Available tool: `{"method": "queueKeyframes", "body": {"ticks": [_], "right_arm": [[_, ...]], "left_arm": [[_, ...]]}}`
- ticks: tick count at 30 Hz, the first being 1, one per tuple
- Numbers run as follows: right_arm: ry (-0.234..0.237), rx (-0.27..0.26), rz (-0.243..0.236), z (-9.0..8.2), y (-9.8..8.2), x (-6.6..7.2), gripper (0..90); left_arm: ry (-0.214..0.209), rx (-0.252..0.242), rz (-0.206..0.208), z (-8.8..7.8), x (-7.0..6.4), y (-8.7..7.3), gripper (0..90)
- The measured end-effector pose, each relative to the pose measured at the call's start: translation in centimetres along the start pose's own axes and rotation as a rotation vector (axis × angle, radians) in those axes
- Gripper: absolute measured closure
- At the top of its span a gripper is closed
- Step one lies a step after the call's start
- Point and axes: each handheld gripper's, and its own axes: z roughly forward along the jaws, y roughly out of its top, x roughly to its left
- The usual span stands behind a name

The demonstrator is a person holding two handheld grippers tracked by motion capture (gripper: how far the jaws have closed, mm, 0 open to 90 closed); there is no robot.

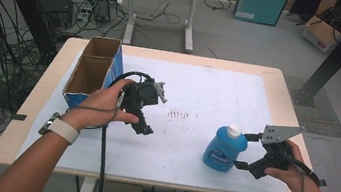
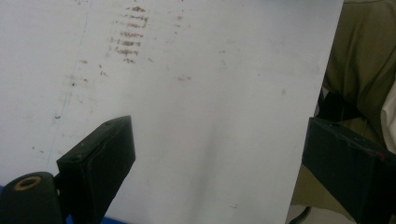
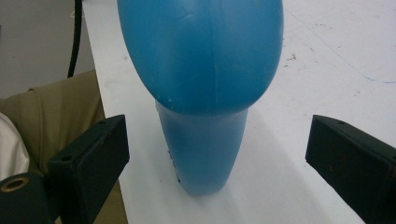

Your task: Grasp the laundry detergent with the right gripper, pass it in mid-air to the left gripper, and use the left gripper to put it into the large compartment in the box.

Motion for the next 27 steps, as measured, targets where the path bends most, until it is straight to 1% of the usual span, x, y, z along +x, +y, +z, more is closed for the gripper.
{"method": "queueKeyframes", "body": {"ticks": [15,19,27], "right_arm": [[0.002,0.0,-0.001,0.05,-0.06,0.0,6.0],[0.002,-0.002,-0.001,0.1,-0.09,-0.02,6.0],[0.002,-0.002,0.001,0.03,-0.07,0.0,6.0]], "left_arm": [[-0.001,0.002,0.0,0.01,0.01,0.0,9.9],[0.002,-0.005,-0.003,0.01,0.03,-0.05,9.9],[0.0,0.002,0.0,0.04,0.02,0.02,9.9]]}}
